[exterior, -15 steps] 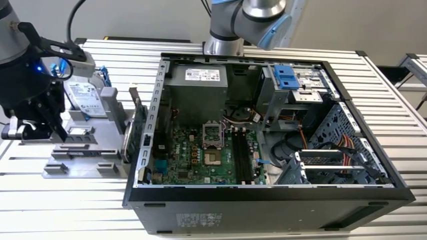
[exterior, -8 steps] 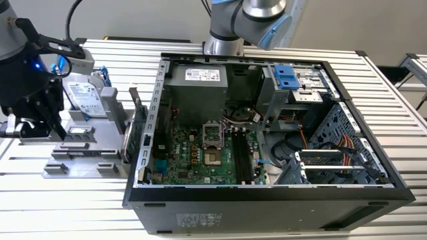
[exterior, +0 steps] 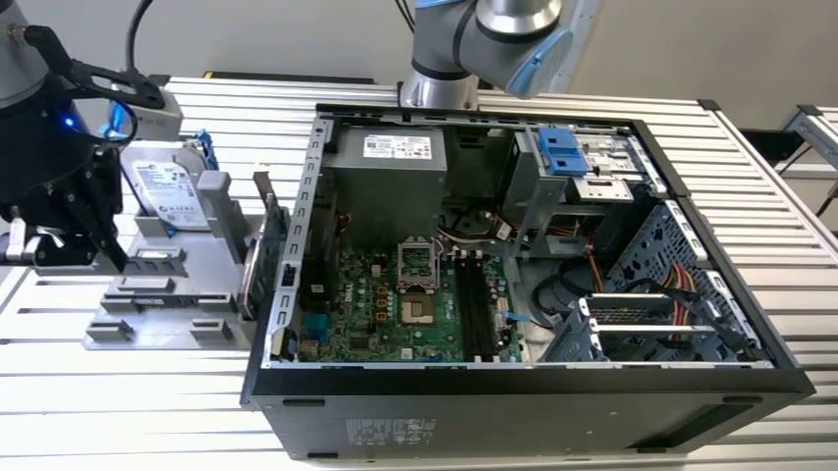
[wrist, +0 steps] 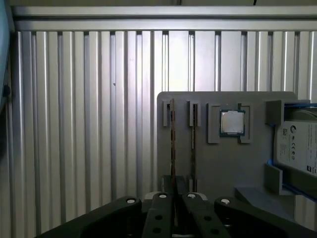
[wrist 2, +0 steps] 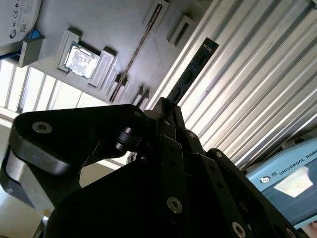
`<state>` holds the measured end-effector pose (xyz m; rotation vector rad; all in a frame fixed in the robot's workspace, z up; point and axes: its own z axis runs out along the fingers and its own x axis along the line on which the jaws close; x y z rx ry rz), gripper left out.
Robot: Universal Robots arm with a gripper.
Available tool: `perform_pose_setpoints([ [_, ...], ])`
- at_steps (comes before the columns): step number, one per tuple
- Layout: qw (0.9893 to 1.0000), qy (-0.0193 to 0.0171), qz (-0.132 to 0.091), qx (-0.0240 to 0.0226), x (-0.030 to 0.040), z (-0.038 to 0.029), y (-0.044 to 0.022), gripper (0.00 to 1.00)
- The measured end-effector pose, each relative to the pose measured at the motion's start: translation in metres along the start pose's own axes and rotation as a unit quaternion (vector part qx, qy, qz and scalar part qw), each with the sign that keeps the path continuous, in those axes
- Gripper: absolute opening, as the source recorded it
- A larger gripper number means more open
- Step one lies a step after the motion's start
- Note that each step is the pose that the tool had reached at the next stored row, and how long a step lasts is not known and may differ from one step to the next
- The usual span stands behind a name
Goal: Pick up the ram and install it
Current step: 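Pick up the ram and move it above insertion slot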
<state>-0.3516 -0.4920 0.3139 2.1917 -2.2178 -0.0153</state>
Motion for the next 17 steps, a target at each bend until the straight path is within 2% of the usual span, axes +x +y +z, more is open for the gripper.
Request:
perform_pose_setpoints([
  [17, 1.0, 0.0, 0.0, 0.0, 0.0001, -0.0137, 0.0003, 0.0],
])
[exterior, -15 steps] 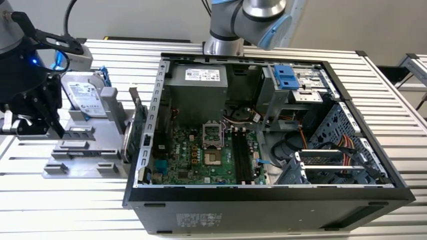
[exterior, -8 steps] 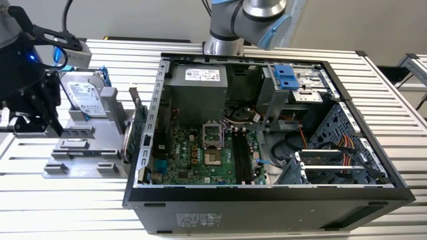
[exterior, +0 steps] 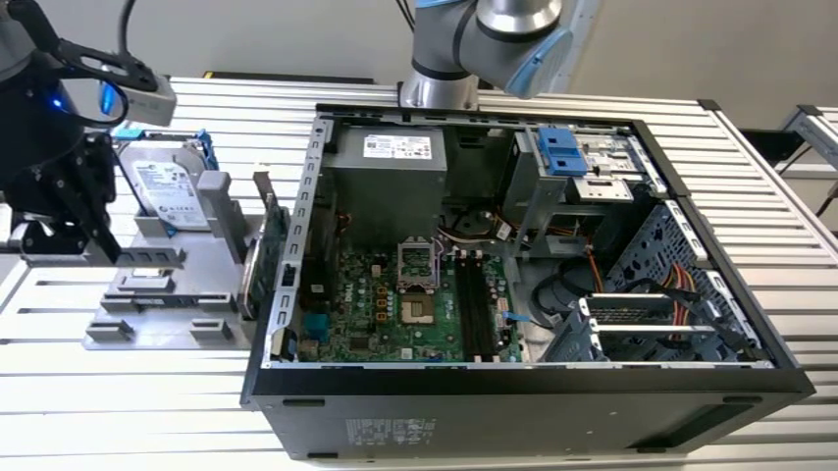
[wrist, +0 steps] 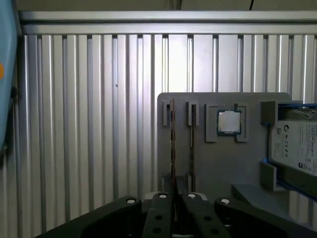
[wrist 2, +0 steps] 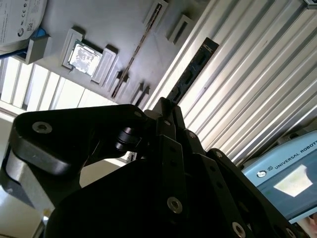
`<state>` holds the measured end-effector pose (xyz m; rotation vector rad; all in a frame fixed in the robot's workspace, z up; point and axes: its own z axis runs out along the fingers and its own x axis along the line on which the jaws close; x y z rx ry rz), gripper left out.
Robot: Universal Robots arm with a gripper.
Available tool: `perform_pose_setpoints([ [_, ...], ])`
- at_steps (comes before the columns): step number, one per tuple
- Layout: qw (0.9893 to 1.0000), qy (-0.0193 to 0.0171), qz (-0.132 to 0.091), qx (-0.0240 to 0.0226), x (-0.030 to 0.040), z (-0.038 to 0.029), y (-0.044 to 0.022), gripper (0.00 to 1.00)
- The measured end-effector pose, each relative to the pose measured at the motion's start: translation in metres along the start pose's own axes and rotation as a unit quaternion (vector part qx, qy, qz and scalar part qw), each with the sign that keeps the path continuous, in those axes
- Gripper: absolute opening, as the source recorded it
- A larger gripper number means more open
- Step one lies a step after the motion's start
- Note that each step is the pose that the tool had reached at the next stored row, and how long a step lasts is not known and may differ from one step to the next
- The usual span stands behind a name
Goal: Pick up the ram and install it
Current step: 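Pick up the ram and move it above insertion slot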
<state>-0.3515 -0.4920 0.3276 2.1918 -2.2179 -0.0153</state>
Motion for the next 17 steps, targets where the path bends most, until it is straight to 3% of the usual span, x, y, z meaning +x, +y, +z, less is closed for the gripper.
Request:
perform_pose_setpoints([
  [17, 1.0, 0.0, 0.0, 0.0, 0.0002, -0.0137, 0.0003, 0.0],
])
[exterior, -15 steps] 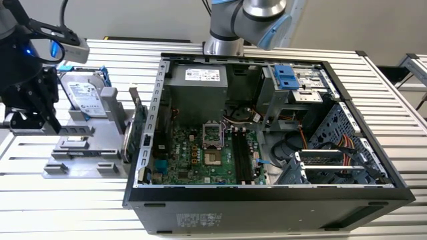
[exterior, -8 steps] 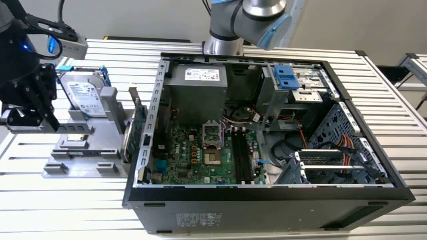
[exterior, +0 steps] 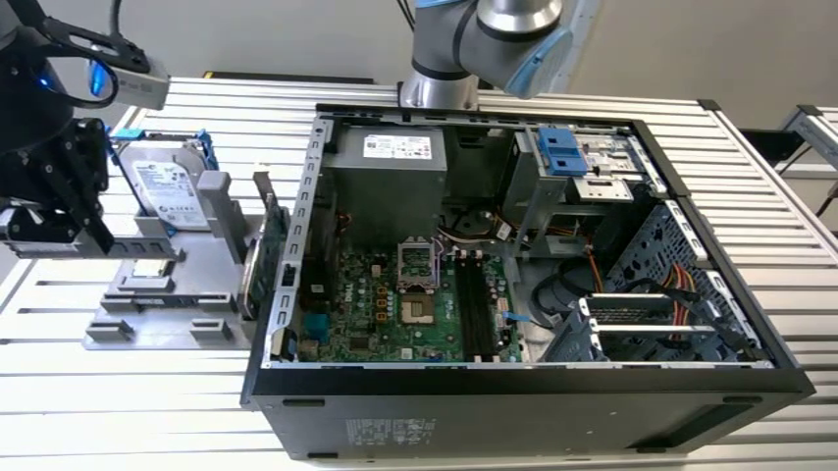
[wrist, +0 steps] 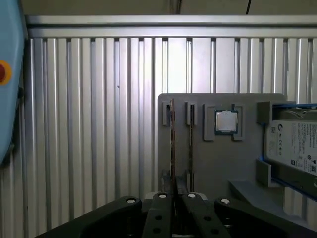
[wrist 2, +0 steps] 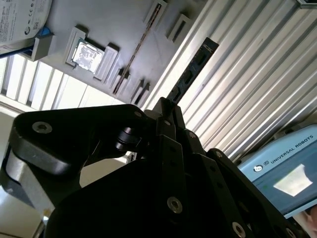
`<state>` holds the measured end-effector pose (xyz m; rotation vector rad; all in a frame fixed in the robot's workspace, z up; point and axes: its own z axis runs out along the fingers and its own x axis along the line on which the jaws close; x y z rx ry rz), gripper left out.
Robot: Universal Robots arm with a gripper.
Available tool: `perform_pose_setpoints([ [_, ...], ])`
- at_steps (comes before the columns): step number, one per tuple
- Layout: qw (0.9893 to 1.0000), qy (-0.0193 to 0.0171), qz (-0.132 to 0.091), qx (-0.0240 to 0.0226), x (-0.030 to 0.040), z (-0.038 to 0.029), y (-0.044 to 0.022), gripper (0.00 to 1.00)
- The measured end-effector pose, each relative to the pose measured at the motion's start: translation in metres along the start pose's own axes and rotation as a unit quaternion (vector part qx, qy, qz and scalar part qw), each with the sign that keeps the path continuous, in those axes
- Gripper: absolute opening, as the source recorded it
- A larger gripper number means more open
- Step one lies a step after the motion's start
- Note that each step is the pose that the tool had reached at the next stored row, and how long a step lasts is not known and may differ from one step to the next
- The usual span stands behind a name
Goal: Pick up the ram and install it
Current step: 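Pick up the ram and move it above insertion slot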
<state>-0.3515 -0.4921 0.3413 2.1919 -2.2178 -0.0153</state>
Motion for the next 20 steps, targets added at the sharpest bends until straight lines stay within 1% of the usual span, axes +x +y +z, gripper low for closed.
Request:
perform_pose_setpoints([
  [20, 1.0, 0.0, 0.0, 0.0, 0.0001, -0.0177, 0.0004, 0.0],
])
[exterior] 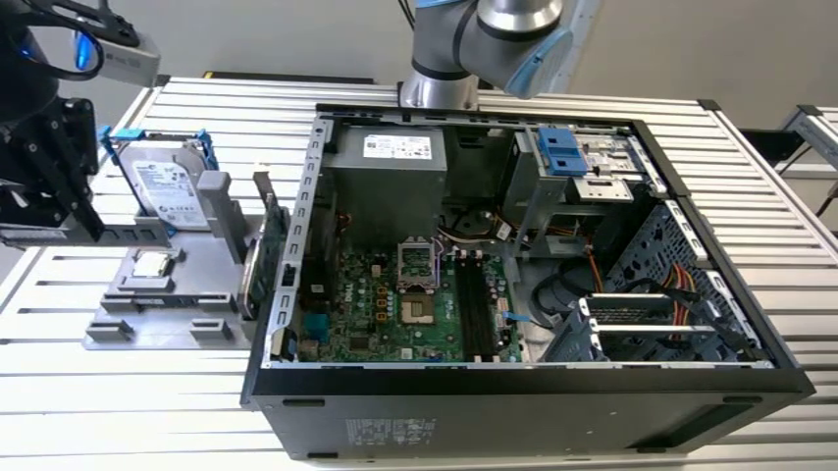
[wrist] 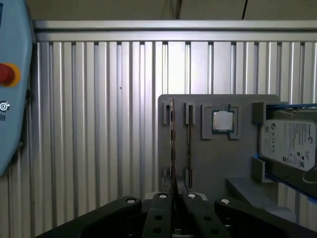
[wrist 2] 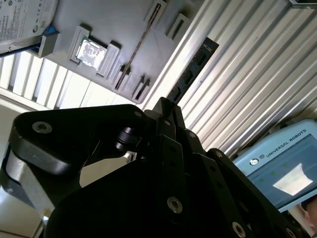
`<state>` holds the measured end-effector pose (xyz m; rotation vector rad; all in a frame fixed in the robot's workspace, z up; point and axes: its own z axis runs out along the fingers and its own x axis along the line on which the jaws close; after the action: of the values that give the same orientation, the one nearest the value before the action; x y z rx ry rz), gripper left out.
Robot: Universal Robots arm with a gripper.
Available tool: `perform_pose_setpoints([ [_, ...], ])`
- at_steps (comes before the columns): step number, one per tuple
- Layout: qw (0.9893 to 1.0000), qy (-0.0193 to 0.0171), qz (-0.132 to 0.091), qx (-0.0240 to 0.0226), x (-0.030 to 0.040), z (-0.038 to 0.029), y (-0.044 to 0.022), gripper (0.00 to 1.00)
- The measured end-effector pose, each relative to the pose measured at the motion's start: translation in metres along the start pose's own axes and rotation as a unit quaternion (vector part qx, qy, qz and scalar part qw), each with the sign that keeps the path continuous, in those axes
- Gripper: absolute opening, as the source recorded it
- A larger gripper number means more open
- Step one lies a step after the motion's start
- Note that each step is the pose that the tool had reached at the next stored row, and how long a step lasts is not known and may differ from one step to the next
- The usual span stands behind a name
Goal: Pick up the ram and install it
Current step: 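Pick up the ram and move it above insertion slot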
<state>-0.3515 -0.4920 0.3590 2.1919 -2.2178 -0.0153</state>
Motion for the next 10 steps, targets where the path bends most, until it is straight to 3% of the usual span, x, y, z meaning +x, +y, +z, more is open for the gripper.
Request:
perform_pose_setpoints([
  [10, 1.0, 0.0, 0.0, 0.0, 0.0001, -0.0079, 0.0001, 0.0],
])
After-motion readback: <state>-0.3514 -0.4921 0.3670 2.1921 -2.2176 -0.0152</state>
